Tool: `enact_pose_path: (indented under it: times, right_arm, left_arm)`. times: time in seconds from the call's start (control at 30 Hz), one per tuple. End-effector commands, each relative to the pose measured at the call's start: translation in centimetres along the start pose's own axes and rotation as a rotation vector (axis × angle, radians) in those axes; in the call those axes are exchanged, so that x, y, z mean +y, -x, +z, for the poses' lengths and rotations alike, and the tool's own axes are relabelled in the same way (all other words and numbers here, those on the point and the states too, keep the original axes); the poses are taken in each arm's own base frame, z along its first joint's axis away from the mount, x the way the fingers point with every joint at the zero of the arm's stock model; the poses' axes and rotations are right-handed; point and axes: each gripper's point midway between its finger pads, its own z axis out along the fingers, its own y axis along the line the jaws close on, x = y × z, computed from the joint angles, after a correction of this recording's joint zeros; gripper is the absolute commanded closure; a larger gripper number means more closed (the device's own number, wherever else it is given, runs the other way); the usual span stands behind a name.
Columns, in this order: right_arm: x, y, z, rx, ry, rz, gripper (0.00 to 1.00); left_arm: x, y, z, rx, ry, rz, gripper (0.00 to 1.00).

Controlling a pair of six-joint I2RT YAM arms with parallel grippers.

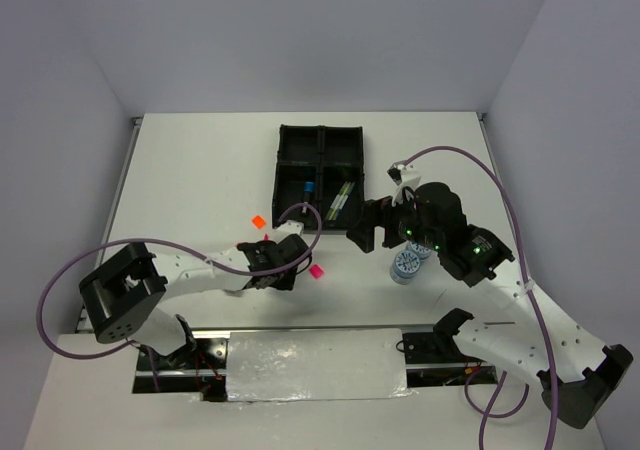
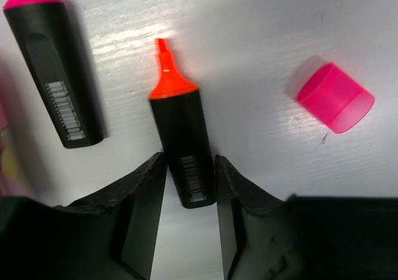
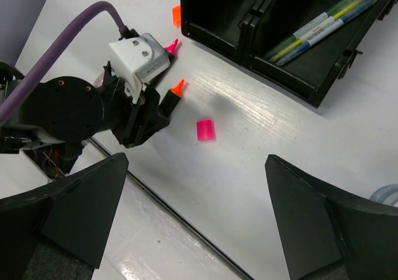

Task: Sort the stationery into containers
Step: Pick up the pen from the center of the board.

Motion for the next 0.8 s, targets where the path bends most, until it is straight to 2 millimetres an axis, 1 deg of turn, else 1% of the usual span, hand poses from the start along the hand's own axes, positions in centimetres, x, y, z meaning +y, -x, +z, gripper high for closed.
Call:
enact_pose_path:
  times: [0.0, 0.07, 0.1, 0.2, 0.23, 0.27, 0.33, 0.37, 0.4, 0.43, 0.5, 0.53, 0.57, 0.6, 0.63, 0.67, 0.7, 0.73, 0.77]
  right_arm:
    - [0.6, 1.0, -0.8, -0.035, 0.015, -0.019, 0.0]
    - [0.5, 1.1, -0.9, -0.036, 0.007, -0.021, 0.0]
    - [0.5, 1.2, -1.0, -0.041, 0.008, -0.022, 0.0]
    - [0.7, 1.4, -1.2, -0.055, 0.014, -0.022, 0.0]
    - [0.7, 1.5, -1.3, -0.062, 0.017, -0.019, 0.0]
    - [0.8, 1.6, -1.4, -0.067, 0.021, -0.019, 0.0]
    - [1.1, 2.1, -1.4, -0.08, 0.026, -0.015, 0.0]
    - [1.1, 2.2, -1.4, -0.081, 0.024, -0.011, 0.0]
    - [1.1, 2.4, -1.4, -0.085, 0.022, -0.009, 0.0]
    - [1.2, 2.8, -1.5, -0.092, 0.02, -0.003, 0.0]
    - [1.1, 3.3, -1.4, -0.105, 0.008, 0.002, 0.0]
    - [1.2, 3.9, -1.5, -0.117, 0.006, 0.008, 0.0]
    - [1.1, 4.1, -1.2, -0.117, -0.003, 0.013, 0.0]
    - [1.2, 4.9, -1.3, -0.134, -0.012, 0.023, 0.0]
    - [1.2, 5.4, -1.2, -0.141, -0.019, 0.031, 0.0]
    - [1.1, 5.5, -0.6, -0.13, -0.031, 0.042, 0.0]
    - [1.2, 6.6, -0.6, -0.15, -0.043, 0.063, 0.0]
    - [1.1, 7.0, -0.2, -0.154, -0.052, 0.074, 0.0]
    - [0.7, 6.9, 1.3, -0.123, -0.079, 0.09, 0.0]
  left_arm:
    - [1.6, -2.7, 0.7, 0.093, 0.075, 0.039, 0.53]
    - [1.4, -2.9, 0.7, 0.099, 0.066, 0.039, 0.66]
    - [1.4, -3.1, 0.6, 0.104, 0.067, 0.037, 0.82]
    - [1.0, -3.3, 0.0, 0.1, 0.049, 0.027, 1.0]
    - [1.0, -3.3, -0.4, 0.101, 0.048, 0.03, 1.0]
    - [0.6, -2.7, -1.1, 0.074, 0.028, 0.02, 1.0]
    - [0.5, -1.7, -2.4, 0.044, 0.017, 0.009, 1.0]
    - [0.2, -0.6, -3.6, 0.002, -0.012, -0.011, 1.0]
    - [0.2, 0.3, -4.4, -0.031, -0.017, -0.021, 1.0]
    - [0.0, 1.6, -6.0, -0.079, -0.05, -0.04, 1.0]
    - [0.4, 3.5, -7.8, -0.153, -0.058, -0.064, 1.0]
    - [0.4, 4.8, -9.6, -0.201, -0.083, -0.084, 1.0]
    - [0.8, 5.5, -10.4, -0.228, -0.079, -0.088, 1.0]
    - [1.5, 6.4, -11.3, -0.268, -0.054, -0.101, 1.0]
    - [1.7, 7.8, -12.8, -0.315, -0.056, -0.123, 1.0]
    - [2.9, 7.9, -13.4, -0.321, -0.013, -0.13, 1.0]
    - [3.7, 8.4, -14.0, -0.34, 0.021, -0.146, 1.0]
    - [5.0, 10.1, -15.1, -0.391, 0.075, -0.198, 1.0]
    - [6.5, 9.9, -15.5, -0.379, 0.134, -0.2, 1.0]
